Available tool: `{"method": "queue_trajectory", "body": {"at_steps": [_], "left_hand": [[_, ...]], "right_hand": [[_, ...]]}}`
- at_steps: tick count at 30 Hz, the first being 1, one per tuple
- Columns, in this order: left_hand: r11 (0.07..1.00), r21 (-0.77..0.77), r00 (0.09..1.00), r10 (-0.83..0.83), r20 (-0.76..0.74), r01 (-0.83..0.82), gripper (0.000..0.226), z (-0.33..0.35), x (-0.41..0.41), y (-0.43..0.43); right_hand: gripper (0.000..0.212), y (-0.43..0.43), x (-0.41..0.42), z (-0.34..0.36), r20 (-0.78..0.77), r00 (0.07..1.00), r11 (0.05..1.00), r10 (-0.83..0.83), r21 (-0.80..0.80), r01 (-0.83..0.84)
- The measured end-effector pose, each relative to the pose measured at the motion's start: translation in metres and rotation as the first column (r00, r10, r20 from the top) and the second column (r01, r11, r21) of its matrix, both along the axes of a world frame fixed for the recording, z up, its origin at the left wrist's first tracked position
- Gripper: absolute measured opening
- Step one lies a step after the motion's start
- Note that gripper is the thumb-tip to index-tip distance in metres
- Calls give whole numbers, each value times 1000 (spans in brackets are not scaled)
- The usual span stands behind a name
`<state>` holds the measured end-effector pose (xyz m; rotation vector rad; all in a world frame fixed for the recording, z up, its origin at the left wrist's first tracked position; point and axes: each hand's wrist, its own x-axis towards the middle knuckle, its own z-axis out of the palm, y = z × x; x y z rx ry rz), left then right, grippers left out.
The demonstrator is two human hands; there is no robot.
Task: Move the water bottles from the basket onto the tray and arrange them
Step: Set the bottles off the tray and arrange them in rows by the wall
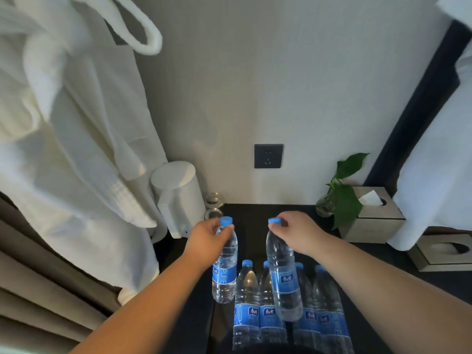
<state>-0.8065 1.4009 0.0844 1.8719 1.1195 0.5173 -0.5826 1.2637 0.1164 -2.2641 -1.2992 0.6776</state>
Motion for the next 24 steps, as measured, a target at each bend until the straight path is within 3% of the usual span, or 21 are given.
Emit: {"method": "queue_trajectory", "body": {"at_steps": [5,9,14,24], "left_hand": [[996,93,1000,14,26,-16,5,17,27,27],[981,192,1000,-23,15,20,20,17,51,49],[982,188,999,-23,23,19,20,11,80,67],[981,194,1000,19,-9,-17,12,7,118,99]], "right_hand": [[35,22,14,20,66,994,989,-83,132,73],[33,44,20,18,115,982,971,-148,207,122],[19,65,18,6,157,976,946,-153,309,99],[21,107,27,-9,114,972,926,-207,342,157]]}}
